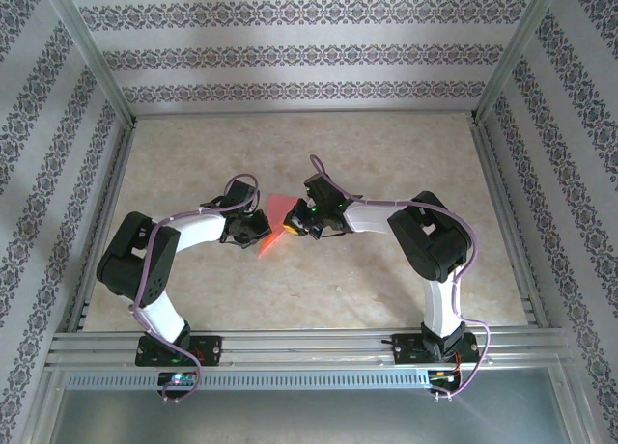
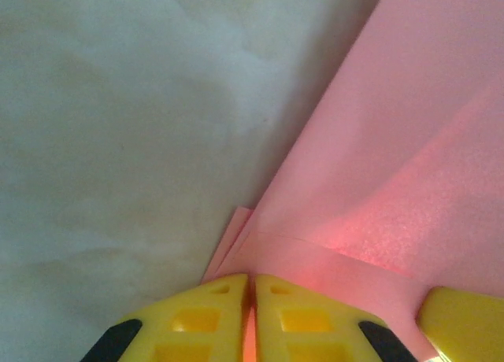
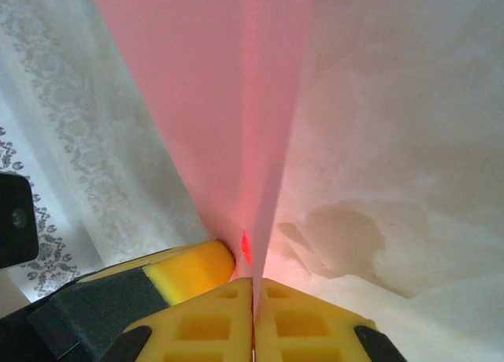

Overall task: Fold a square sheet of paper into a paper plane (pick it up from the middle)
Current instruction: Fold the wing for the fifth time at the center of the table.

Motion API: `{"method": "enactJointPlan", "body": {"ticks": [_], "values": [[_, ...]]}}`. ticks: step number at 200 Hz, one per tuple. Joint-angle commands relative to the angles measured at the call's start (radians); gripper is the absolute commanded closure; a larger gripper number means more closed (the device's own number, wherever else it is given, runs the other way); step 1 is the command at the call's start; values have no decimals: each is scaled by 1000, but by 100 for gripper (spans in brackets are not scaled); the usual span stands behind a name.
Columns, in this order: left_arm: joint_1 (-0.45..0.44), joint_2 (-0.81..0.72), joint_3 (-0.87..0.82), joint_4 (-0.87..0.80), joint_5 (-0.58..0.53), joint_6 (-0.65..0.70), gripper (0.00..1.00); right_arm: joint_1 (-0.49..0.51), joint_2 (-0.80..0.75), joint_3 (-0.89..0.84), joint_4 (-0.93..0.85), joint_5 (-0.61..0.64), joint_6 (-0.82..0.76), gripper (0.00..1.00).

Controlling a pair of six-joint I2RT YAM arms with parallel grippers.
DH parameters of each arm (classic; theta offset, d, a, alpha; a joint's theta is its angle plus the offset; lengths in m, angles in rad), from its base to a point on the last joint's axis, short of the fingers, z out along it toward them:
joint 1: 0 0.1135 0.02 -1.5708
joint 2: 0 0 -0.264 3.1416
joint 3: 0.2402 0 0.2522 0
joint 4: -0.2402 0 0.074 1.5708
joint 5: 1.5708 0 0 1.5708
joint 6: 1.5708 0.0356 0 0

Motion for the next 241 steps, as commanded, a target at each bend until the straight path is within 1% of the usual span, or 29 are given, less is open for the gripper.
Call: {"method": "enactJointPlan", "body": {"ticks": [1, 21, 44, 51, 64, 75, 93, 110, 132, 148, 159, 186, 206, 220, 241], "values": [[14, -24, -30, -65, -22, 25, 86, 1, -4, -5, 3, 18, -21, 95], [15, -67, -24, -58, -13, 52, 81, -7, -41, -24, -10, 50, -49, 96], [10, -138, -17, -48, -7, 116, 73, -29, -124, -69, -50, 108, -95, 96], [6, -159, -18, -37, 0, 140, 69, -40, -156, -88, -64, 128, -104, 97], [-7, -193, -25, -2, 20, 191, 56, -60, -219, -127, -96, 163, -126, 97], [-24, -214, -29, 31, 34, 236, 49, -79, -271, -165, -118, 187, -132, 97], [-70, -230, -25, 87, 36, 313, 35, -118, -343, -231, -129, 205, -112, 96], [-124, -227, -18, 145, 12, 398, 21, -152, -387, -280, -131, 206, -71, 96], [-214, -204, 11, 188, -51, 542, 9, -190, -420, -326, -116, 185, 0, 96], [-275, -172, 34, 206, -114, 654, 2, -207, -435, -338, -115, 170, 37, 95], [-307, -144, 48, 215, -150, 732, 0, -218, -439, -340, -114, 155, 55, 95], [-360, -76, 86, 216, -235, 893, 0, -234, -432, -340, -112, 113, 89, 93], [-389, -28, 109, 219, -256, 1005, 0, -237, -423, -337, -111, 86, 111, 93], [-405, 6, 129, 224, -255, 1069, 4, -236, -418, -331, -115, 72, 120, 93], [-415, 46, 136, 259, -219, 1125, 13, -236, -414, -331, -115, 61, 134, 93]]}}
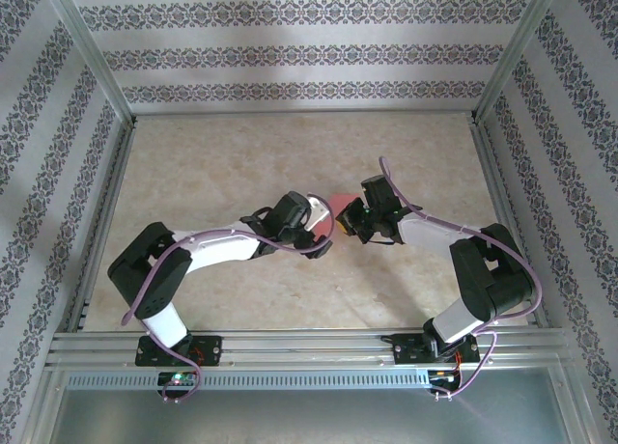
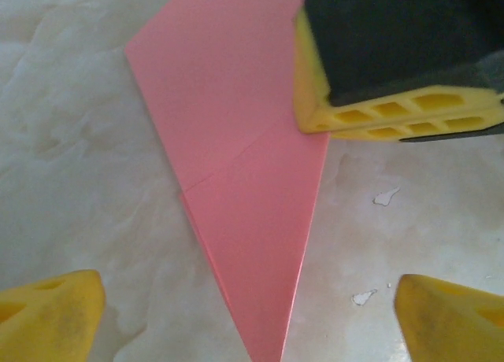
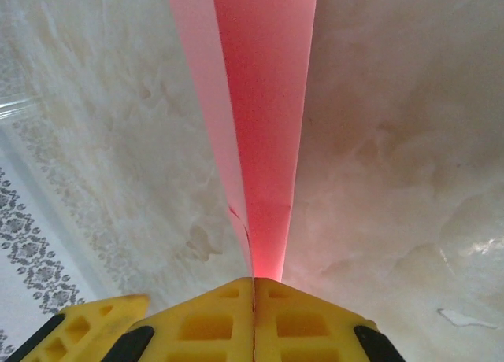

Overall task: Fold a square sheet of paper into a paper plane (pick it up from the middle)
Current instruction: Fold the wing for the fifth time at the center of the table.

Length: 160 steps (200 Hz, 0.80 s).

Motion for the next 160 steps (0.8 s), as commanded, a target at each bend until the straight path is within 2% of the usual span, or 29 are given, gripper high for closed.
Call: {"method": "enactJointPlan", "body": {"ticks": [1, 47, 85, 117, 160], "values": [[-23, 38, 30, 62, -2, 162, 14, -3, -6, 5, -7, -37, 38, 93], [-27, 69, -23, 212, -2, 215, 28, -6, 3, 3, -8, -67, 62, 91], [-26, 86, -40, 228, -3, 232, 42, -10, 14, 0, -3, -92, 73, 91], [-27, 91, -63, 238, 12, 225, 48, -16, 21, 0, 0, -107, 80, 90], [-27, 88, -100, 271, -7, 213, 63, -24, 31, 3, 0, -117, 79, 89]]}}
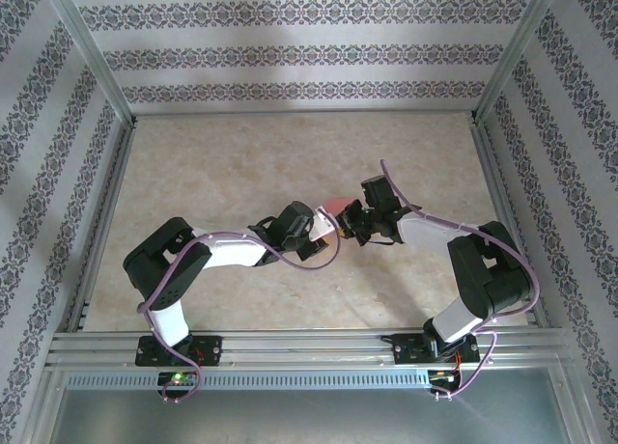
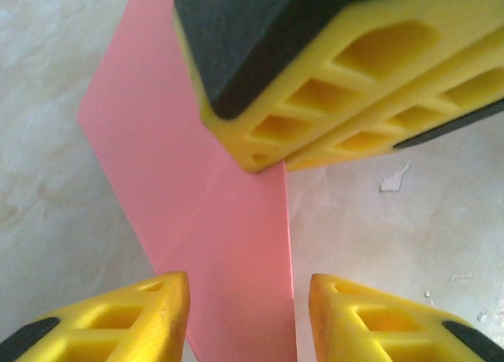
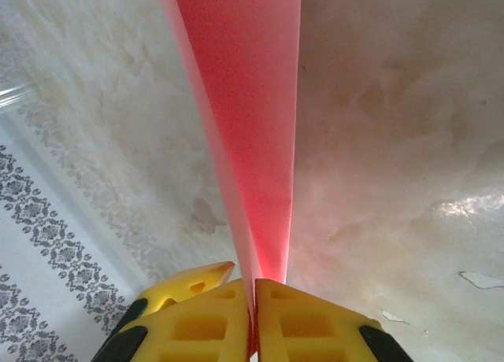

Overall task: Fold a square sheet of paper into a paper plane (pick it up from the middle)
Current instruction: Fold the wing for the fifth time at the center of the table.

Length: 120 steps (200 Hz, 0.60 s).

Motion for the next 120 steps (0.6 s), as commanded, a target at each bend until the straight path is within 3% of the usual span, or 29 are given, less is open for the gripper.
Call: {"method": "enactJointPlan", "body": {"ticks": [1, 46, 76, 120], "values": [[-9, 12, -25, 62, -7, 6, 63, -13, 12, 3, -1, -20, 16, 89], [-10, 5, -47, 67, -8, 1, 78, -27, 23, 13, -21, -14, -10, 79], [-9, 1, -56, 67, -4, 2, 79, -36, 48, 35, -45, -5, -54, 74], [-9, -4, -60, 63, -4, 2, 78, -42, 85, 57, -64, -22, -89, 78]]}}
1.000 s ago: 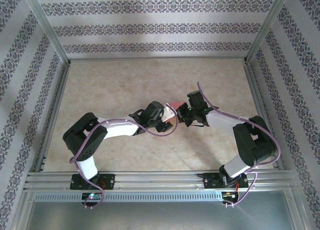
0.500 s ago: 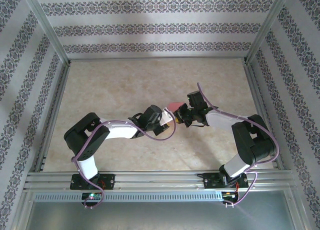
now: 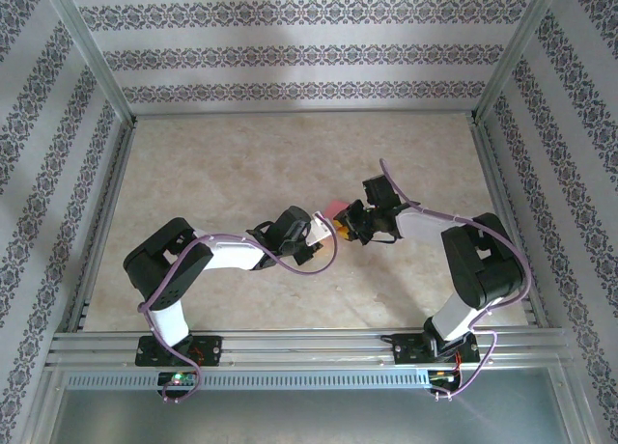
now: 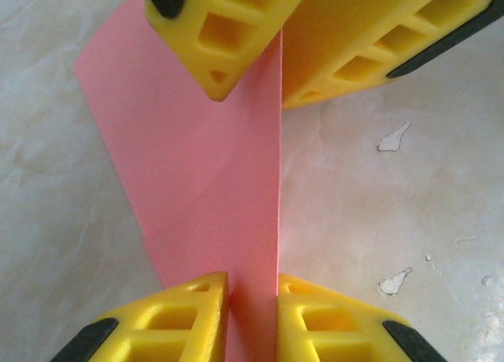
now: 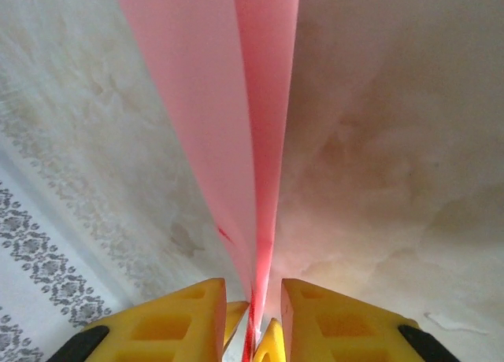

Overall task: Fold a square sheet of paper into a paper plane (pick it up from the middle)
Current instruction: Fold the wing for the fifth time at the center of the table.

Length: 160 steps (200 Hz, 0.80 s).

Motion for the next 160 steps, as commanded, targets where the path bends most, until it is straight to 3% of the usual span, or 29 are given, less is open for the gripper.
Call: {"method": "enactJointPlan", "body": {"ticks": [1, 53, 160], "values": [[-9, -5, -13, 31, -4, 3, 78, -7, 15, 26, -34, -13, -34, 79], [-11, 15, 8, 49, 10, 10, 65, -5, 3, 35, -36, -39, -36, 91], [-11, 64, 57, 59, 28, 11, 66, -1, 14, 41, -34, -78, -19, 89]]}}
